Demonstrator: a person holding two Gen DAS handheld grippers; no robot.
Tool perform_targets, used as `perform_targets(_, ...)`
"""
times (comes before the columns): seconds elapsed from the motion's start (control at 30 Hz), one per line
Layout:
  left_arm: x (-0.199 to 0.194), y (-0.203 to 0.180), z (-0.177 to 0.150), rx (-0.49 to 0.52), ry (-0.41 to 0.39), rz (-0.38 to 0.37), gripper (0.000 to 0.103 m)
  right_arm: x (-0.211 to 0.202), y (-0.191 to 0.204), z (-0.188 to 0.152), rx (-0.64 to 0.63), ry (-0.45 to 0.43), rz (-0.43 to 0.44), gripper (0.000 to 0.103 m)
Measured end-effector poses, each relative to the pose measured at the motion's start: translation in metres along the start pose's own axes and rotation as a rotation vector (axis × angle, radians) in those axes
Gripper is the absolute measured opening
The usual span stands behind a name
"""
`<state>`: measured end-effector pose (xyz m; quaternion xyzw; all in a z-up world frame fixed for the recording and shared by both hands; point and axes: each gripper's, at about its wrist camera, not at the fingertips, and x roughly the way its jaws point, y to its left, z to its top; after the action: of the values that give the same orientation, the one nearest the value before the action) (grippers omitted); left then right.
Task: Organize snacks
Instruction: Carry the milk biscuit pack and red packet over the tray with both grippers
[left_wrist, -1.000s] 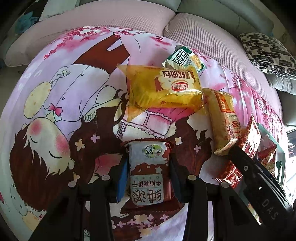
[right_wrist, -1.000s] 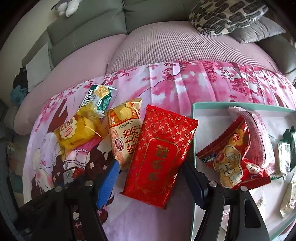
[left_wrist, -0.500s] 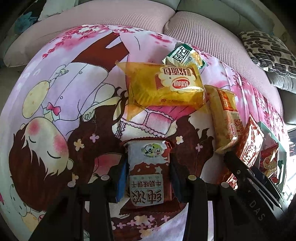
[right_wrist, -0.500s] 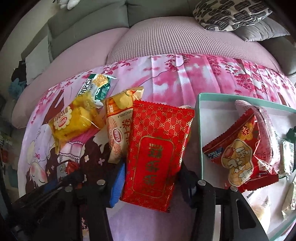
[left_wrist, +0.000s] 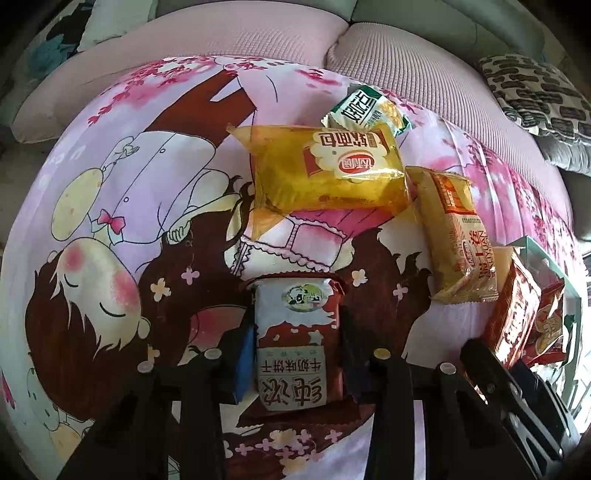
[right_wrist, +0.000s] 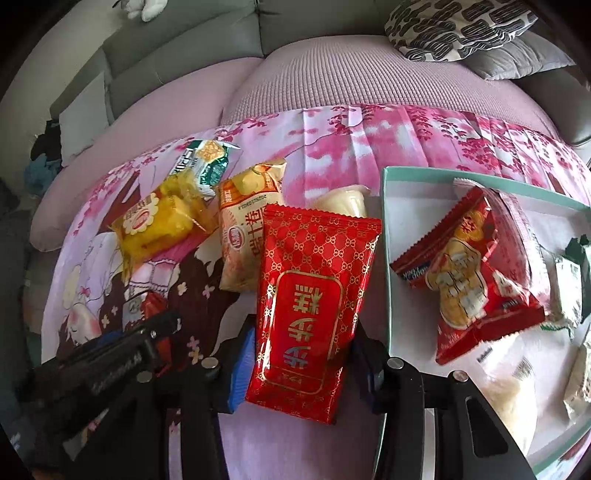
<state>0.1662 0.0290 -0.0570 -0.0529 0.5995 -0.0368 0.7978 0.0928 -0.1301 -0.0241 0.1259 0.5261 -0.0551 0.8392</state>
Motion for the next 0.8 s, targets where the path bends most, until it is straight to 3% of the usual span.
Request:
perform_targets(0.43, -0.023, 0.007, -0.005, -0.061, -0.039, -0.017, 0.041, -0.033, -0.008, -0.002, 0.030, -0.048, 0.073, 0.049)
perform_targets(0.8, -0.057, -0.011, -0.019, -0.033, -0.110, -0.044, 0.041, -0.066, -0.018, 0.001, 0.056, -0.116, 0.140, 0.049)
